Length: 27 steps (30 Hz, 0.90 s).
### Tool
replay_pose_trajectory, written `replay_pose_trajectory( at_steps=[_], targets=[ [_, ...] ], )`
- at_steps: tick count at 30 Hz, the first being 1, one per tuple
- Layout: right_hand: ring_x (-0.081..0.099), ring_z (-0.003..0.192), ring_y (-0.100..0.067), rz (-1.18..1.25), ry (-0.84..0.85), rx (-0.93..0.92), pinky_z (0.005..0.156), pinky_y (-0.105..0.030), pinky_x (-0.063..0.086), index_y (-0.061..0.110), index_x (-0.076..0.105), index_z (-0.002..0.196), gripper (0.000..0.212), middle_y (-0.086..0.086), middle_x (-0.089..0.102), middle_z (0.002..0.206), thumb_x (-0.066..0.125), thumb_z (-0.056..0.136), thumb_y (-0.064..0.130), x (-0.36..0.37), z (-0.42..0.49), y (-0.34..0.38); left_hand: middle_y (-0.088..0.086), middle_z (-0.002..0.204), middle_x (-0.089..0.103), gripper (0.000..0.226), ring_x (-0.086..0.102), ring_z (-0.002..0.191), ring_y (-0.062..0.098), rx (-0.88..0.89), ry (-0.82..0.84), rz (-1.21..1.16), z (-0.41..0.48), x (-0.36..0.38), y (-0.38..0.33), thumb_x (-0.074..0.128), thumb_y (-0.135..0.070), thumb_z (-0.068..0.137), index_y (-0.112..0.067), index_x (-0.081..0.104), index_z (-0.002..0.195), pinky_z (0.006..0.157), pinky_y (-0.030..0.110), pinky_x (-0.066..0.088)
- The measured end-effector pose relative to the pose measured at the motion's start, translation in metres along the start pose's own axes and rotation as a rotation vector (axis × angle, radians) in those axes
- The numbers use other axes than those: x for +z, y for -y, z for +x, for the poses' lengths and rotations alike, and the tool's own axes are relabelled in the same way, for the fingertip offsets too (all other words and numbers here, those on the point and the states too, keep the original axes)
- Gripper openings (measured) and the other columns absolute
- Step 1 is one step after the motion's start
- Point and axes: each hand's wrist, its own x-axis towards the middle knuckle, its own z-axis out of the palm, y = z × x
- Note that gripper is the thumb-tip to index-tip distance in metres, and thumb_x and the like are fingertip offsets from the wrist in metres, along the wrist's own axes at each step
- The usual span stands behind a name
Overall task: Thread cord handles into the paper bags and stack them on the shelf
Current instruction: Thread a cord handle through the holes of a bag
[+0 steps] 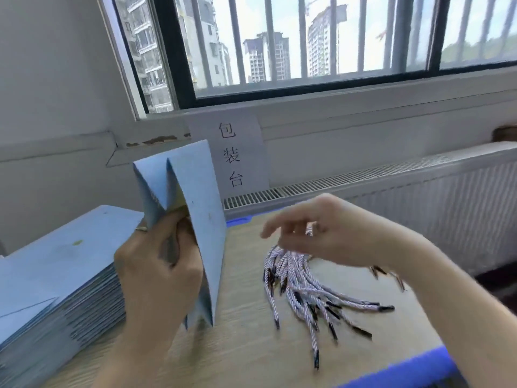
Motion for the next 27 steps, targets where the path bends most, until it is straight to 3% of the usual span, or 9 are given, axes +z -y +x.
replay_pose_trajectory(
  at_steps=[3,6,8,11,15,19,22,25,27],
  targets=[
    [0.057,0.072,-0.006,-0.149,0.103,-0.043,0.062,-0.012,0.038,0.041,0.077,0.095,0.024,0.016,0.065,0.085,0.071,0.092,0.018,-0.025,-0.017,-0.019,0.012,0.053,0.053,0.025,0.046,0.050,0.031,0.027,0.035,0.021,-0.004,0.000,0.004,0.051,-0.007,0.083,-0.018,0.073,0.082,0.051,0.040,0.035],
    [0.058,0.075,-0.011,-0.204,0.171,-0.077,0.066,-0.012,0.038,0.043,0.077,0.098,0.028,0.010,0.066,0.091,0.072,0.090,0.016,-0.014,-0.030,-0.030,0.014,0.059,0.058,0.026,0.050,0.054,0.034,0.030,0.018,0.050,-0.007,0.001,0.006,0.051,-0.010,0.085,-0.015,0.076,0.089,0.054,0.041,0.038],
    [0.055,0.073,-0.008,-0.215,0.129,-0.103,0.065,-0.009,0.036,0.041,0.077,0.102,0.025,0.010,0.065,0.090,0.070,0.092,0.019,-0.002,-0.028,-0.034,0.013,0.069,0.065,0.028,0.053,0.061,0.028,0.015,-0.002,0.028,-0.008,0.002,0.005,0.052,-0.011,0.087,-0.017,0.077,0.096,0.058,0.037,0.041],
    [0.055,0.078,-0.006,-0.287,0.086,-0.124,0.071,-0.016,0.039,0.041,0.074,0.108,0.024,0.015,0.063,0.094,0.069,0.093,0.023,0.018,-0.007,-0.034,0.006,0.088,0.070,0.030,0.054,0.070,0.015,-0.025,-0.027,-0.023,-0.008,0.003,0.003,0.052,-0.011,0.090,-0.021,0.076,0.104,0.063,0.018,0.041],
    [0.048,0.089,-0.001,-0.462,0.160,-0.053,0.081,-0.026,0.040,0.039,0.072,0.115,0.025,0.016,0.059,0.104,0.067,0.094,0.025,0.036,0.025,-0.028,0.000,0.090,0.068,0.028,0.055,0.074,0.006,-0.065,-0.047,-0.089,-0.009,0.000,0.004,0.052,-0.010,0.092,-0.022,0.075,0.102,0.065,0.010,0.038],
    [0.042,0.089,0.001,-0.574,0.205,-0.078,0.067,-0.020,0.032,0.037,0.074,0.107,0.020,0.016,0.058,0.104,0.065,0.094,0.024,0.046,0.039,-0.032,-0.011,0.089,0.066,0.029,0.055,0.079,-0.005,-0.096,-0.053,-0.150,-0.007,-0.003,0.003,0.055,-0.013,0.095,-0.037,0.070,0.099,0.067,0.005,0.036],
    [0.043,0.089,0.003,-0.558,0.111,-0.138,0.068,-0.011,0.032,0.036,0.075,0.096,0.011,0.018,0.062,0.101,0.069,0.092,0.028,0.050,0.040,-0.040,-0.015,0.088,0.067,0.027,0.059,0.081,-0.001,-0.114,-0.066,-0.178,-0.007,-0.003,0.004,0.055,-0.019,0.096,-0.042,0.067,0.097,0.065,0.012,0.042],
    [0.054,0.087,-0.002,-0.414,-0.033,-0.220,0.083,-0.030,0.047,0.029,0.078,0.090,0.005,0.019,0.067,0.096,0.075,0.088,0.025,0.053,0.043,-0.047,-0.011,0.081,0.067,0.023,0.061,0.076,0.010,-0.163,-0.066,-0.211,-0.008,-0.001,0.008,0.052,-0.027,0.098,-0.027,0.075,0.095,0.061,0.032,0.047],
    [0.059,0.080,0.001,-0.304,-0.172,-0.247,0.080,-0.021,0.047,0.024,0.077,0.089,0.006,0.020,0.070,0.086,0.074,0.089,0.018,0.053,0.045,-0.043,-0.008,0.080,0.065,0.026,0.060,0.073,0.012,-0.160,-0.063,-0.217,-0.009,0.000,0.009,0.049,-0.034,0.099,-0.028,0.073,0.090,0.059,0.034,0.045]
  ],
)
